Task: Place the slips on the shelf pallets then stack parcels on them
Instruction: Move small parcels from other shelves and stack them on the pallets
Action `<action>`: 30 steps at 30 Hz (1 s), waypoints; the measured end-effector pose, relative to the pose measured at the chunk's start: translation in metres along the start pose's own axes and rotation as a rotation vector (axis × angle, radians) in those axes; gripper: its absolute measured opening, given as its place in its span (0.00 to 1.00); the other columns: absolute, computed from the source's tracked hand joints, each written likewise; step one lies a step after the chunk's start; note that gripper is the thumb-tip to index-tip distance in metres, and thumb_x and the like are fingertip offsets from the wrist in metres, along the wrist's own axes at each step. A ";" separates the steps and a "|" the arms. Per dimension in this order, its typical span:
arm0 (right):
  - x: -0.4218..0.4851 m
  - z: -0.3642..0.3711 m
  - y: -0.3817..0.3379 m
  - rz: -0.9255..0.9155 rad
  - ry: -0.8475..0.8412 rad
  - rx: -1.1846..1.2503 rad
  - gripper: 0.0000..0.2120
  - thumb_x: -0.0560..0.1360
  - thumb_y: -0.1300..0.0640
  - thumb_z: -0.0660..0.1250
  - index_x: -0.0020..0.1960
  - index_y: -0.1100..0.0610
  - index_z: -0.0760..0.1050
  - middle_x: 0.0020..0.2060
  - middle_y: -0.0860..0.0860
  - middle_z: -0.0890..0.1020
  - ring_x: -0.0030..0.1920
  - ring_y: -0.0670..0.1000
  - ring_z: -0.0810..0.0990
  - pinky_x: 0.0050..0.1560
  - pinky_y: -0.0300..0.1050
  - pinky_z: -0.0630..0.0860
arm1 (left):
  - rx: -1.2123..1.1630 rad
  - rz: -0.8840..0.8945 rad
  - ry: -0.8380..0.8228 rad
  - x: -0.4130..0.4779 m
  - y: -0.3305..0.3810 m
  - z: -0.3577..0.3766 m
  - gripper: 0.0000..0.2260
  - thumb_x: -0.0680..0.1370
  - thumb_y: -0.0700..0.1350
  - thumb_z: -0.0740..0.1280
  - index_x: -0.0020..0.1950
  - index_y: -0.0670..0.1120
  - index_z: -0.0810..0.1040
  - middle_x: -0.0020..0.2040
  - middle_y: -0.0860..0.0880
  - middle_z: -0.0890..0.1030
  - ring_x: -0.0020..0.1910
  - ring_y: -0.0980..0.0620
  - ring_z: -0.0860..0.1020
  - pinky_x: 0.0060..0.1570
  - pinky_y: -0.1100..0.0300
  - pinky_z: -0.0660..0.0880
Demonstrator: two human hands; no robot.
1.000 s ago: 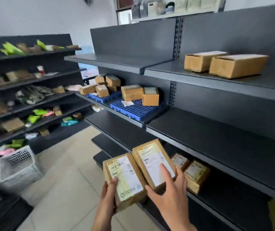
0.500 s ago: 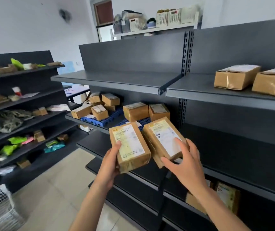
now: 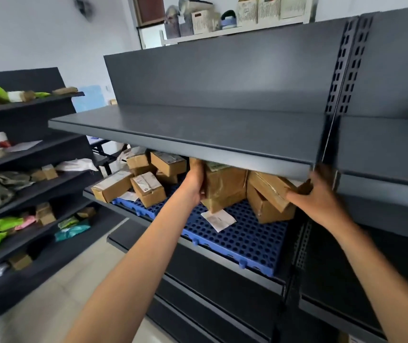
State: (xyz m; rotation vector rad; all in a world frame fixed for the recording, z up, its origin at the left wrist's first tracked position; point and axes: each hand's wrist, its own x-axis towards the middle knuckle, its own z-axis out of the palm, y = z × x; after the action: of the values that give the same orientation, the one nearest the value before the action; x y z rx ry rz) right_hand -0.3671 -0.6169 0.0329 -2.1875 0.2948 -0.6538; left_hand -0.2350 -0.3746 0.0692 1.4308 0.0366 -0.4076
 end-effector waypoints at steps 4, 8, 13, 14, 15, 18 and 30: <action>0.027 0.023 0.005 0.009 -0.025 0.052 0.38 0.64 0.41 0.72 0.70 0.54 0.69 0.66 0.50 0.74 0.66 0.48 0.70 0.65 0.41 0.64 | -0.030 0.022 -0.077 0.043 0.009 0.004 0.22 0.80 0.64 0.58 0.60 0.48 0.77 0.51 0.50 0.85 0.55 0.50 0.81 0.42 0.56 0.82; 0.020 0.030 0.002 0.054 0.050 -0.051 0.32 0.72 0.53 0.73 0.73 0.56 0.66 0.71 0.53 0.70 0.72 0.53 0.65 0.72 0.50 0.61 | 0.005 0.064 -0.155 0.065 -0.007 -0.010 0.20 0.83 0.56 0.54 0.70 0.48 0.71 0.68 0.44 0.76 0.63 0.46 0.76 0.64 0.48 0.73; -0.028 0.065 -0.050 -0.086 0.341 -0.192 0.20 0.73 0.54 0.68 0.64 0.53 0.73 0.61 0.49 0.75 0.66 0.55 0.69 0.65 0.49 0.65 | 0.034 0.016 -0.116 0.065 -0.022 -0.065 0.27 0.76 0.60 0.61 0.73 0.52 0.69 0.69 0.48 0.75 0.67 0.46 0.73 0.69 0.46 0.67; -0.043 0.084 -0.063 -0.123 0.374 -0.206 0.18 0.73 0.56 0.67 0.63 0.50 0.74 0.61 0.48 0.74 0.67 0.55 0.67 0.65 0.50 0.64 | 0.036 0.007 -0.132 0.062 -0.024 -0.084 0.28 0.76 0.61 0.62 0.73 0.53 0.69 0.69 0.49 0.75 0.66 0.47 0.74 0.69 0.48 0.67; -0.056 0.106 -0.078 -0.125 0.377 -0.190 0.16 0.74 0.57 0.67 0.61 0.48 0.75 0.62 0.46 0.74 0.68 0.53 0.66 0.66 0.51 0.64 | 0.049 -0.001 -0.162 0.057 -0.026 -0.105 0.28 0.76 0.61 0.62 0.74 0.53 0.67 0.70 0.51 0.74 0.68 0.48 0.72 0.69 0.51 0.66; -0.078 0.186 -0.116 -0.088 0.242 -0.121 0.12 0.77 0.55 0.66 0.59 0.46 0.76 0.62 0.40 0.72 0.69 0.47 0.66 0.65 0.47 0.64 | 0.168 0.026 -0.171 0.045 -0.024 -0.177 0.27 0.77 0.60 0.63 0.76 0.54 0.65 0.73 0.53 0.69 0.70 0.50 0.68 0.62 0.56 0.65; -0.059 0.400 -0.219 -0.110 -0.073 -0.066 0.15 0.77 0.54 0.67 0.62 0.45 0.74 0.59 0.35 0.71 0.62 0.34 0.64 0.60 0.39 0.62 | 0.327 0.377 0.004 0.055 0.027 -0.408 0.08 0.78 0.48 0.65 0.55 0.54 0.80 0.51 0.53 0.84 0.50 0.56 0.81 0.45 0.64 0.74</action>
State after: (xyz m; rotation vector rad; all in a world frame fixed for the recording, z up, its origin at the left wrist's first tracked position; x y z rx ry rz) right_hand -0.2000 -0.1936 -0.0332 -2.2976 0.1606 -0.6301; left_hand -0.0876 0.0076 0.0185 1.7175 -0.3055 -0.0999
